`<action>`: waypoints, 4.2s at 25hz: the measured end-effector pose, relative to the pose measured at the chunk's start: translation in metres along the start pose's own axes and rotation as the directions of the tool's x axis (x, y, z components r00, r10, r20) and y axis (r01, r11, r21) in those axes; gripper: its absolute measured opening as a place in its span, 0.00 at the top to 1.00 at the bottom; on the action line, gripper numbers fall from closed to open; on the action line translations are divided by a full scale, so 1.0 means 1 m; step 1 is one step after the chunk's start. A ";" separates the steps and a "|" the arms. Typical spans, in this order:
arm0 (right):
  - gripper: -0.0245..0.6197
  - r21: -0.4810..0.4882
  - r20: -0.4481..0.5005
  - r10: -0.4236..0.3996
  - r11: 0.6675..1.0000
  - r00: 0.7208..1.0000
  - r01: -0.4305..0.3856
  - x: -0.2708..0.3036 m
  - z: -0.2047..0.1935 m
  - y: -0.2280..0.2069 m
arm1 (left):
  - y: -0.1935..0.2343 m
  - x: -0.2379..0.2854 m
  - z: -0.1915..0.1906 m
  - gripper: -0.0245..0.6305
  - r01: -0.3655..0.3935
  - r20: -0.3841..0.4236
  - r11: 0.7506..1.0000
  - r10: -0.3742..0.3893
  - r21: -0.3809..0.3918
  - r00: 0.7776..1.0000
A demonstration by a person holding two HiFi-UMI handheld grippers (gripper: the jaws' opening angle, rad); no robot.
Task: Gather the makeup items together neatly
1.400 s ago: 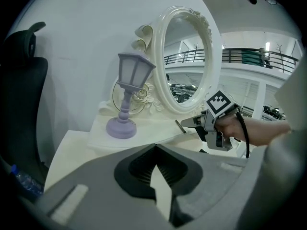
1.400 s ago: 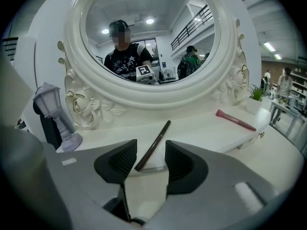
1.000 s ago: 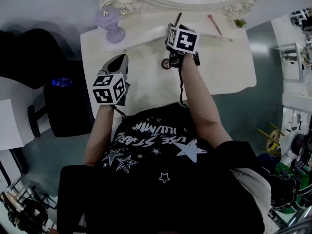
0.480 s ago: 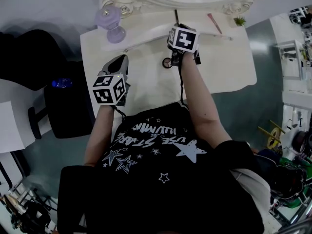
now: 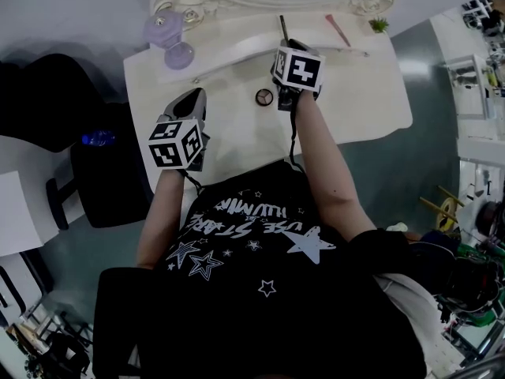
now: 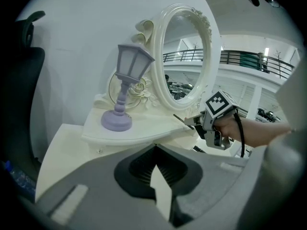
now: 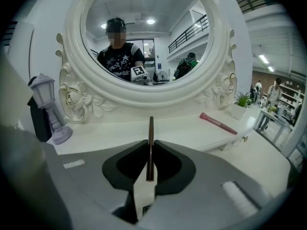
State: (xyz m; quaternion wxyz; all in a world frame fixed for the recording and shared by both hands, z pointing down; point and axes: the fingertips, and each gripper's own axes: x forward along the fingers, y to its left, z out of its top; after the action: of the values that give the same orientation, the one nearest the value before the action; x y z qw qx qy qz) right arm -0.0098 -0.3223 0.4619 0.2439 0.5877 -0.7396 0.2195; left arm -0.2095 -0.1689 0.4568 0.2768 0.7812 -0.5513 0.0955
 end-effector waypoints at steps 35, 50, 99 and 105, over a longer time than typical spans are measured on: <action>0.86 -0.035 -0.070 0.009 0.999 0.997 -0.011 -0.053 -0.099 -0.153 | -0.121 0.054 -0.048 0.96 0.035 -0.115 0.999 -0.032 0.022 0.993; 0.86 -0.073 -0.176 0.025 0.997 0.984 -0.038 -0.024 -0.132 -0.150 | -0.117 0.050 -0.067 0.96 -0.016 -0.156 1.000 0.017 0.004 0.988; 0.66 0.051 0.022 -0.175 0.983 0.984 0.174 -0.107 -0.139 -0.114 | -0.066 -0.001 -0.072 0.96 0.132 -0.163 0.990 -0.123 0.040 0.979; 0.76 0.064 0.044 -0.177 0.983 0.983 0.174 -0.131 -0.152 -0.098 | -0.064 -0.014 -0.078 0.96 0.141 -0.149 0.989 -0.134 0.036 0.980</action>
State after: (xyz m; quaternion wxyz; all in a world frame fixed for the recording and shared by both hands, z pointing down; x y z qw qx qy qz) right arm 0.1262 -0.1505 0.5039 0.2264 0.6627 -0.6839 0.2046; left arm -0.1441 -0.1006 0.4939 0.3040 0.8147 -0.4718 0.1458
